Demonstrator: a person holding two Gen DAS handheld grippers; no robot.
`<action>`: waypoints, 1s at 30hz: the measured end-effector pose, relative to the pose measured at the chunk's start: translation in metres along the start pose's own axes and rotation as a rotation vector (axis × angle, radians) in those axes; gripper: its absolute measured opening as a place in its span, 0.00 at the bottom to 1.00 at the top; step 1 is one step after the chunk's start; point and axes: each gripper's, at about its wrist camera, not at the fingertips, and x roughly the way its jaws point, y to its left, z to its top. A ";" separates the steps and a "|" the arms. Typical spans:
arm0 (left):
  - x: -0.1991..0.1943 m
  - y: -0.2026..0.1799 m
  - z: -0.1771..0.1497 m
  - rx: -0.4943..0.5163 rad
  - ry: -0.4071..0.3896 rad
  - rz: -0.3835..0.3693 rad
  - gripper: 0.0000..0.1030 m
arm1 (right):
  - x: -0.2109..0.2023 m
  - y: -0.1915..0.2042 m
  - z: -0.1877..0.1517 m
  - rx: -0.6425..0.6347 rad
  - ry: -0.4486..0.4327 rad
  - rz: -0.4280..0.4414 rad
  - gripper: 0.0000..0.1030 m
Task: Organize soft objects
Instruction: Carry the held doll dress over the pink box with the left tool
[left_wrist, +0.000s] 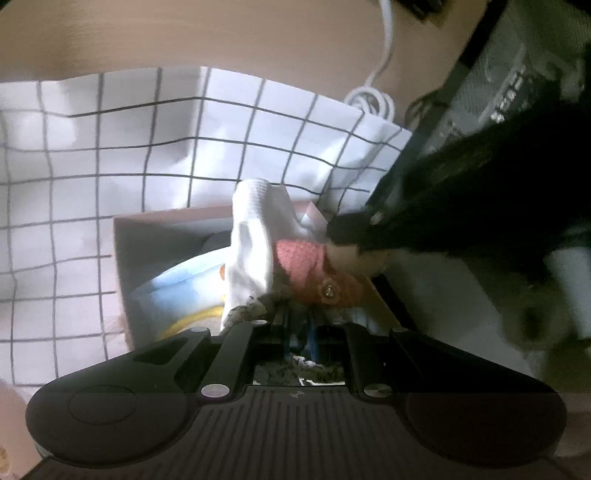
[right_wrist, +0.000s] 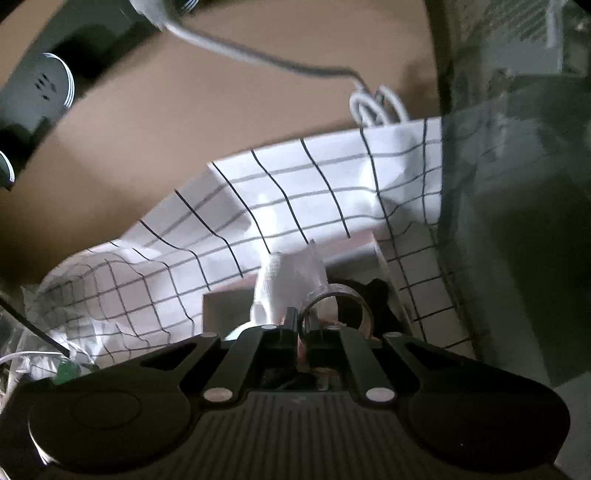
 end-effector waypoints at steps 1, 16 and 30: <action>-0.005 0.001 -0.001 -0.007 -0.003 0.004 0.13 | 0.011 -0.004 0.000 0.010 0.018 -0.007 0.04; -0.022 -0.001 -0.003 0.050 0.001 0.062 0.13 | 0.027 -0.028 -0.007 0.091 0.087 -0.015 0.20; -0.030 0.004 -0.008 0.031 0.002 0.065 0.13 | 0.052 0.029 0.014 -0.113 0.021 -0.074 0.36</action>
